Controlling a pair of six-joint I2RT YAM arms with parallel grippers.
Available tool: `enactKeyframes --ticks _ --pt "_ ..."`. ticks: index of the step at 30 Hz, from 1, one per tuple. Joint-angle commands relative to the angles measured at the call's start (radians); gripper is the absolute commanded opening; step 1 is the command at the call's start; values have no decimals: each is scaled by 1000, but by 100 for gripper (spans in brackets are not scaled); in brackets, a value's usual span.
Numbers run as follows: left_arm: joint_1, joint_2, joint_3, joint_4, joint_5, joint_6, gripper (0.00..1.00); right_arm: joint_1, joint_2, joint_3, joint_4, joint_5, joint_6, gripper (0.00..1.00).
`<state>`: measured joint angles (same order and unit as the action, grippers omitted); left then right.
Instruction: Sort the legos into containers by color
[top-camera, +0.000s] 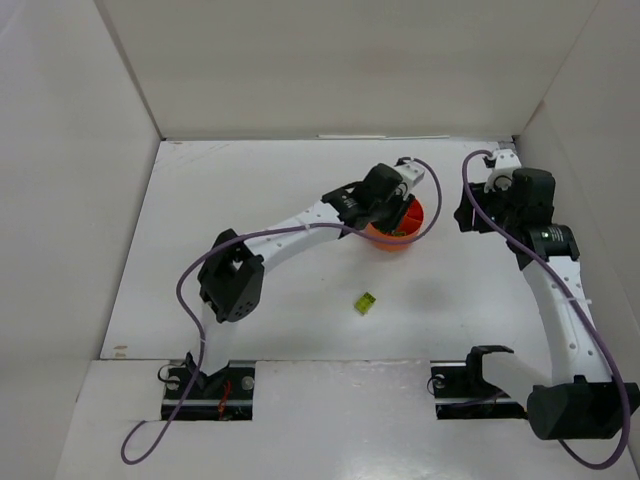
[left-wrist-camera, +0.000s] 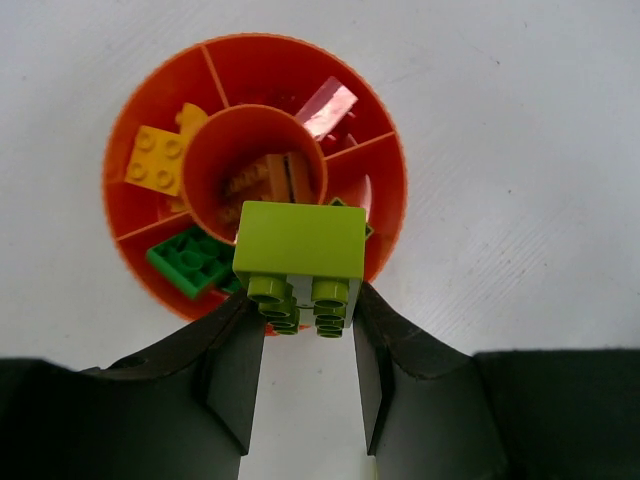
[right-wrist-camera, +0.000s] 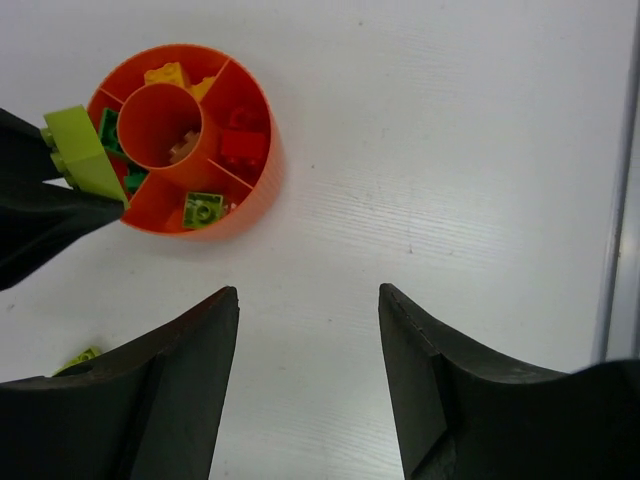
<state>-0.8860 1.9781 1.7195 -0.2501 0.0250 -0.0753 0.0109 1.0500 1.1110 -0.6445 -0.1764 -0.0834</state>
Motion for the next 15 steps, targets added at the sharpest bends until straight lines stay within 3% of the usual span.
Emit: enactKeyframes --ticks 1,5,15 --pt "-18 31 106 -63 -77 32 0 -34 -41 -13 -3 -3 -15 64" --pt "-27 80 184 -84 -92 32 0 -57 -50 -13 -12 6 -35 64" --pt "-36 102 200 -123 -123 11 0 -66 -50 -22 -21 6 -44 65"
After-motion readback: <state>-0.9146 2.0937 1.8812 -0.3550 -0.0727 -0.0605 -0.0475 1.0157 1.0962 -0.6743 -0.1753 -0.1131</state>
